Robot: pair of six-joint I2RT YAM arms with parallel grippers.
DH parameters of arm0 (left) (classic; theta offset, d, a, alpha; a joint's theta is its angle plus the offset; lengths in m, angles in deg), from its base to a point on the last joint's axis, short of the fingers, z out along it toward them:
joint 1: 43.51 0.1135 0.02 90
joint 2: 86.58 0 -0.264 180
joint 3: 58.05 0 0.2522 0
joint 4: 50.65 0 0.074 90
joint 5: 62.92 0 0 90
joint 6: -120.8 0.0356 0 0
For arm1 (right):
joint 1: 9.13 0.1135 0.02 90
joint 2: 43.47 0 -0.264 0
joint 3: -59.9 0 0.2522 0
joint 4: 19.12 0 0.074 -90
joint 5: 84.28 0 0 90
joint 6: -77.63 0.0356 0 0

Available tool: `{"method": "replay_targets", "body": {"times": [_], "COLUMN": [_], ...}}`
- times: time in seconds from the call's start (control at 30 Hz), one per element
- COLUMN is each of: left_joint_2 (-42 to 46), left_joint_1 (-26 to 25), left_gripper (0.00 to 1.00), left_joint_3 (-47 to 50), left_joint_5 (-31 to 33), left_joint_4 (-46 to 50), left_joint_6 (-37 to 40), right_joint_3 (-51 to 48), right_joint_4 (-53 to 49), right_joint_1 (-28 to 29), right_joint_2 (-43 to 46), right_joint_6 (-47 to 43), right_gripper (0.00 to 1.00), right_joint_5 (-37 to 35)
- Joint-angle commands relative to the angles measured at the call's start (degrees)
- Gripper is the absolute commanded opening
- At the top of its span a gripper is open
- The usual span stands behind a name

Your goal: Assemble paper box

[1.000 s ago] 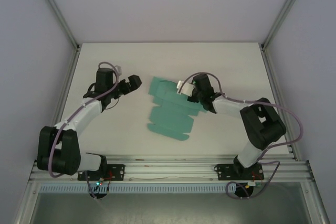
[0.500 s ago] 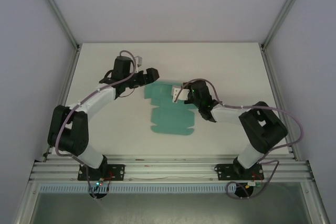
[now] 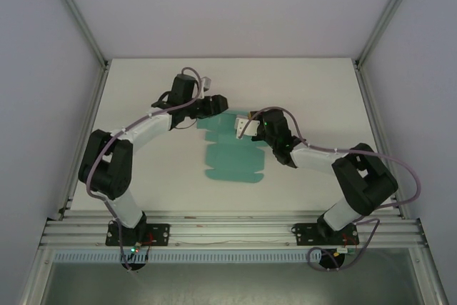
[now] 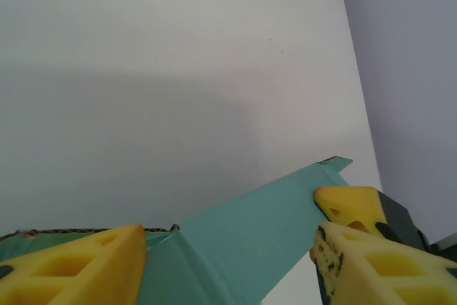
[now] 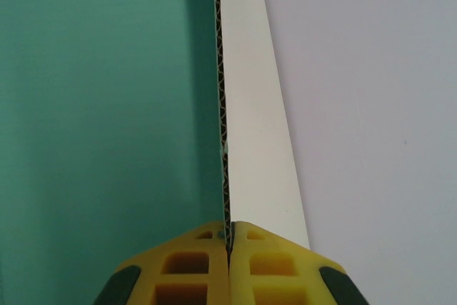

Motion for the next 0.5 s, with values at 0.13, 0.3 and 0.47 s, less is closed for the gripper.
{"method": "replay_targets", "body": {"times": [0.13,0.3,0.47], "left_joint_2": [-0.5,0.5,-1.1], "left_joint_1": [-1.7,-1.8,-2.8], "left_gripper": [0.62,0.59,0.53], "left_joint_3": [-0.9,0.1,-0.8], "left_joint_5": [-0.8,1.3,-0.9], "left_joint_4": [0.5,3.4,0.7], "left_joint_6": [-2.6,-2.5,-4.5], "right_joint_3": [0.9,1.1,1.1], "right_joint_4": [0.4,-0.1,-0.8], "right_joint_1": [0.3,0.3,0.3], "right_joint_2": [0.1,0.1,0.3], "right_joint_6": [1.6,1.5,1.8], "right_gripper": [0.00,0.00,0.00], "right_joint_5": [-1.5,-1.8,-0.4]}}
